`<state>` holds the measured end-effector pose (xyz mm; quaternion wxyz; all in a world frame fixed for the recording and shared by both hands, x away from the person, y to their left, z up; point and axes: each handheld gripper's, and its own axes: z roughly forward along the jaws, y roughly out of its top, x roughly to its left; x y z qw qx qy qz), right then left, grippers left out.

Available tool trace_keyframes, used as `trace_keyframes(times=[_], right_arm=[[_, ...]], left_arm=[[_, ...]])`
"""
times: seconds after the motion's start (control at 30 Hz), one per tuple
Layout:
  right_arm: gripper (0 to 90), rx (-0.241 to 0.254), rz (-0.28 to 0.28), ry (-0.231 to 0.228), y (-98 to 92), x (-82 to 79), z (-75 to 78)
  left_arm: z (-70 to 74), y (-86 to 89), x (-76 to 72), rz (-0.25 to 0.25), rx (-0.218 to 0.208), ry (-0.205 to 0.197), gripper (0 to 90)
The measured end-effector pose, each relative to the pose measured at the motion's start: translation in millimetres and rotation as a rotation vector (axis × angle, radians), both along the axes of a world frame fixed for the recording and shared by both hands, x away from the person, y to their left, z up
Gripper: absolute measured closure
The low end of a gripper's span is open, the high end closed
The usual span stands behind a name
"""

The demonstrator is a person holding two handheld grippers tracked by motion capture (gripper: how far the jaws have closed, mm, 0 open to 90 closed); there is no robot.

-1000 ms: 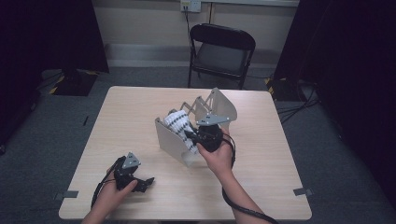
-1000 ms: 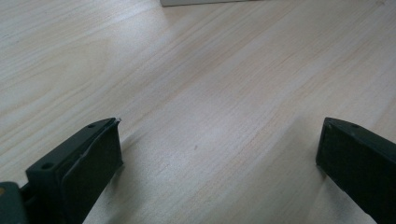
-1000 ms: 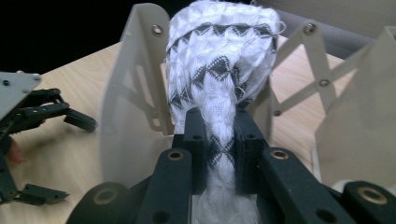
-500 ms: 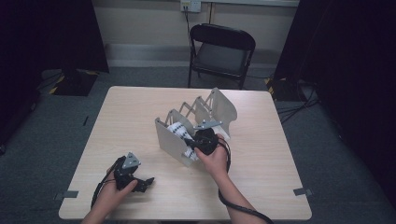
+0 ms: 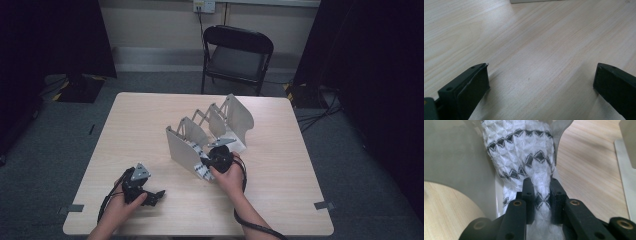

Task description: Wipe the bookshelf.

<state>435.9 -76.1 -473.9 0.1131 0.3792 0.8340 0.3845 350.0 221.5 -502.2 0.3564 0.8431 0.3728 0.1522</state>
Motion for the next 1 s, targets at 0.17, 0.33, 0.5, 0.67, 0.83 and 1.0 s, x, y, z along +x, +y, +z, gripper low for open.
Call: trace_keyframes(times=[0.17,0.33,0.5,0.67,0.83,1.0], right_arm=[[77.7,0.048,0.010,-0.049,-7.4,-5.3,27.1],[77.7,0.101,0.008,-0.134,-12.7,-7.8,70.7],[77.8,0.098,0.006,-0.178,-12.6,-5.9,90.1],[77.8,0.076,-0.004,-0.151,-11.0,-3.0,73.7],[77.8,0.073,-0.021,-0.111,-10.1,-0.6,54.3],[77.8,0.056,-0.025,-0.088,-8.1,-0.5,39.8]], left_arm=[[0.0,0.0,0.0,0.000,0.000,0.000,0.0],[0.0,0.0,0.0,0.000,0.000,0.000,0.0],[0.0,0.0,0.0,0.000,0.001,0.000,0.0],[0.0,0.0,0.0,0.000,0.000,0.000,0.0],[0.0,0.0,0.0,0.000,0.000,0.000,0.0],[0.0,0.0,0.0,0.000,0.000,0.000,0.0]])
